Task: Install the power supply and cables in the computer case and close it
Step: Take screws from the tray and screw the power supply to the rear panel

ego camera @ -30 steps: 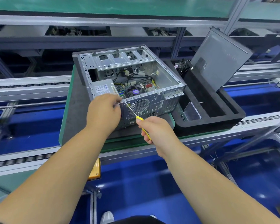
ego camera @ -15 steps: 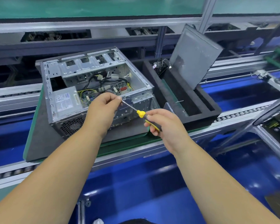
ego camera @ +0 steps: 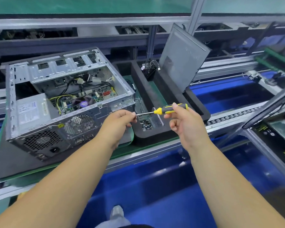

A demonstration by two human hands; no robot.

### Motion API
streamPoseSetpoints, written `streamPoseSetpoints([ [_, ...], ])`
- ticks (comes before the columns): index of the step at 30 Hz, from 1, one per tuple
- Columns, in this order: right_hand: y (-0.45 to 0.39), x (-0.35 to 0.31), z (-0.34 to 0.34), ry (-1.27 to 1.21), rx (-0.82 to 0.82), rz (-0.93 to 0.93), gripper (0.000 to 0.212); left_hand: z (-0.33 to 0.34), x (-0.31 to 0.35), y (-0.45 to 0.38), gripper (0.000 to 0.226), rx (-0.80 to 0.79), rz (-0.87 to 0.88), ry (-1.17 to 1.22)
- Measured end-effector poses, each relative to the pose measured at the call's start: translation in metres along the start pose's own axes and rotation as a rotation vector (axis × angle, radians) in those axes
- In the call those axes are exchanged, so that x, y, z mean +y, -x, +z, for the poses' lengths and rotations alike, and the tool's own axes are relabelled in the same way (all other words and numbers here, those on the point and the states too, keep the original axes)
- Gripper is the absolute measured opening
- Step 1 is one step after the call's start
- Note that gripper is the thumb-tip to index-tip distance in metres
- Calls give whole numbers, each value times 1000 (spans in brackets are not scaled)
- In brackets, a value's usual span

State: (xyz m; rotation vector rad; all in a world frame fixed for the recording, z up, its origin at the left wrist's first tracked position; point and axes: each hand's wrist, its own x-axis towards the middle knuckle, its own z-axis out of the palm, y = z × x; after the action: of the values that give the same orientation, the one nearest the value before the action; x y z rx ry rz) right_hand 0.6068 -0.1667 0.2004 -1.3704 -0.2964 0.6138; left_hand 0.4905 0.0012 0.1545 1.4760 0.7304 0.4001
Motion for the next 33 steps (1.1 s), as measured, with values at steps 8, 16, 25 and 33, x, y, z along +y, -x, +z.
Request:
streamPoseSetpoints([
  [8,-41,3,-8,222,151,-56,21,12,-15,-47,20,-121,-156,-44],
  [16,-73,25,-19,513,268,-78,19,31,-30,-93,17,-303,-237,-106],
  [25,-120,56,-42,814,53,-77,26,48,-53,-108,20,-181,-301,-133],
  [33,-156,72,-54,1006,-150,-100,23,65,-68,-110,22,-1,-344,-134],
])
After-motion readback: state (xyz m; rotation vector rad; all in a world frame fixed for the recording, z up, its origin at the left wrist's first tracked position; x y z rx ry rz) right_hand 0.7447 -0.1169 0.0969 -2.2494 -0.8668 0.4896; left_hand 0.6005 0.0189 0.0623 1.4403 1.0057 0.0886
